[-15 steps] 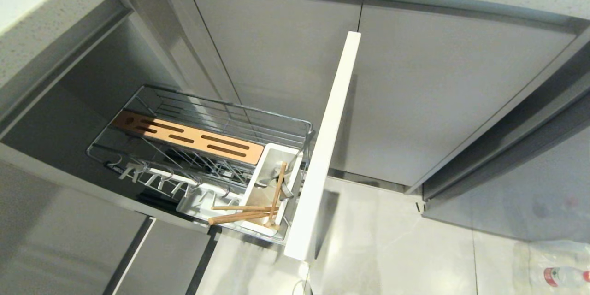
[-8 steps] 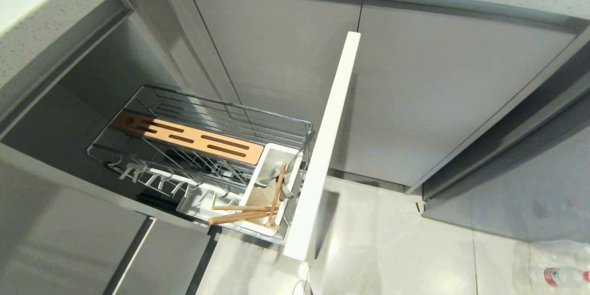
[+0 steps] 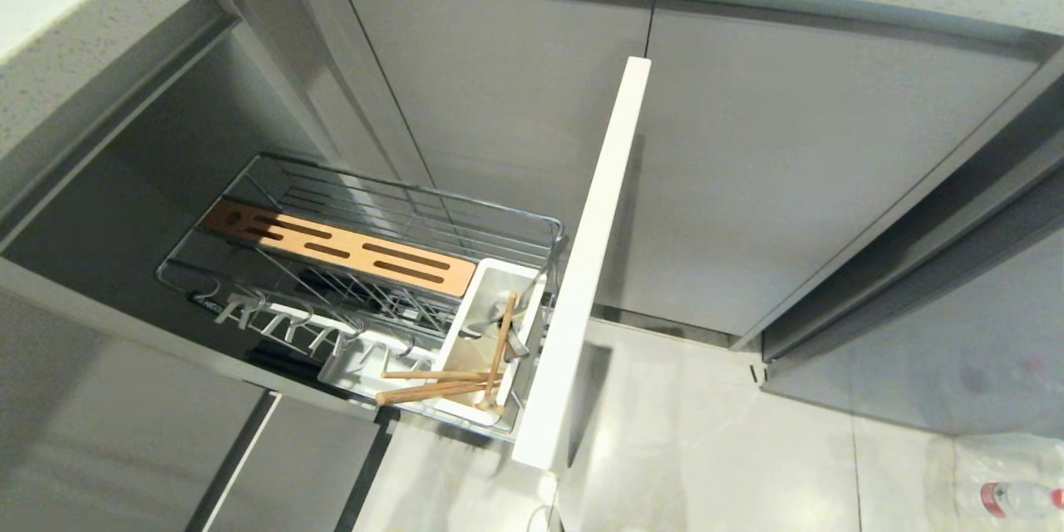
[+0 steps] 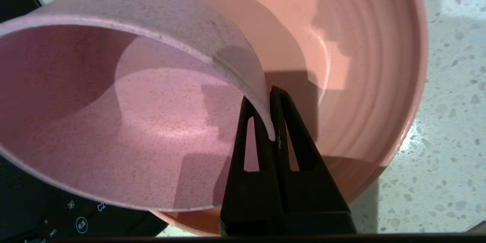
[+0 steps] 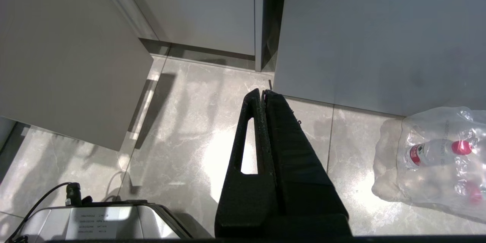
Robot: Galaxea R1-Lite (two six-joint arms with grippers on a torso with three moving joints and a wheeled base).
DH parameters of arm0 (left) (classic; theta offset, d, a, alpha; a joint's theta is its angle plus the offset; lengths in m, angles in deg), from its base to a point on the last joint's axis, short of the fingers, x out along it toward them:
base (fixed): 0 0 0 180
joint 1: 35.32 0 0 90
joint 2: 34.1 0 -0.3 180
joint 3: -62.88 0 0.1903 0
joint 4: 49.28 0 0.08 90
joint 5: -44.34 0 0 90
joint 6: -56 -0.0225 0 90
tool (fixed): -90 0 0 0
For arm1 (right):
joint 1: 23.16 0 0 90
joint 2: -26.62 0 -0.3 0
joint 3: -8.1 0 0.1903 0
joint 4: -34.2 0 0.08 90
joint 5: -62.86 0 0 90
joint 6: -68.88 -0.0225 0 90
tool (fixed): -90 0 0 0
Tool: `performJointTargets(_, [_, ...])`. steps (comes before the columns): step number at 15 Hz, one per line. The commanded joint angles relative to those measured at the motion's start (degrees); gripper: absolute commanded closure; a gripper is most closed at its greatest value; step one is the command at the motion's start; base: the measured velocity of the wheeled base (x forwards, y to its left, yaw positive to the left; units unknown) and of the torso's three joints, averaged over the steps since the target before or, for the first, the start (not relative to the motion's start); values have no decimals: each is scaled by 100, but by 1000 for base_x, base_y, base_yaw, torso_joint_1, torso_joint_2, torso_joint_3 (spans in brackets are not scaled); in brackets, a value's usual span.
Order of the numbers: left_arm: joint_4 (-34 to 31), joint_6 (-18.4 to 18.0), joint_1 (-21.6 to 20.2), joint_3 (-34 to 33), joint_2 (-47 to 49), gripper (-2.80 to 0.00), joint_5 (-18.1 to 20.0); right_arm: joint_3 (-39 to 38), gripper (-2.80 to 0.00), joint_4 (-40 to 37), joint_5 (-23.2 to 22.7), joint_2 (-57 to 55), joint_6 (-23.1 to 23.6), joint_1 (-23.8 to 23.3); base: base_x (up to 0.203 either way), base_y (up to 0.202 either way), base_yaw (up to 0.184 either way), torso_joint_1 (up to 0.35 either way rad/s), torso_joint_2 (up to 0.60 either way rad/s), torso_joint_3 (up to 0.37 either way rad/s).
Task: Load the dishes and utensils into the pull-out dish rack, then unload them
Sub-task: Take the chopsticks out of the cupboard
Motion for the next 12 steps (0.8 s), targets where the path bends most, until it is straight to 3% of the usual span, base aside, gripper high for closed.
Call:
performJointTargets(1, [-7,-19,-4,-10,-34,0,-6,-9,0,2,0,-2,-1,1,0,0,0,0,0,0])
performJointTargets(3, [35,-19,-4,-1,-59,0,-30,-9,0,2,0,-2,-1,1,0,0,0,0,0,0])
performJointTargets(4, [85,-19,-4,-10,-67,-280,-38,-9,0,2,0,-2,-1,1,0,0,0,0,0,0])
performJointTargets(12, [340,16,-39,-10,-226,-280,-39,-9,0,2,0,-2,-1,1,0,0,0,0,0,0])
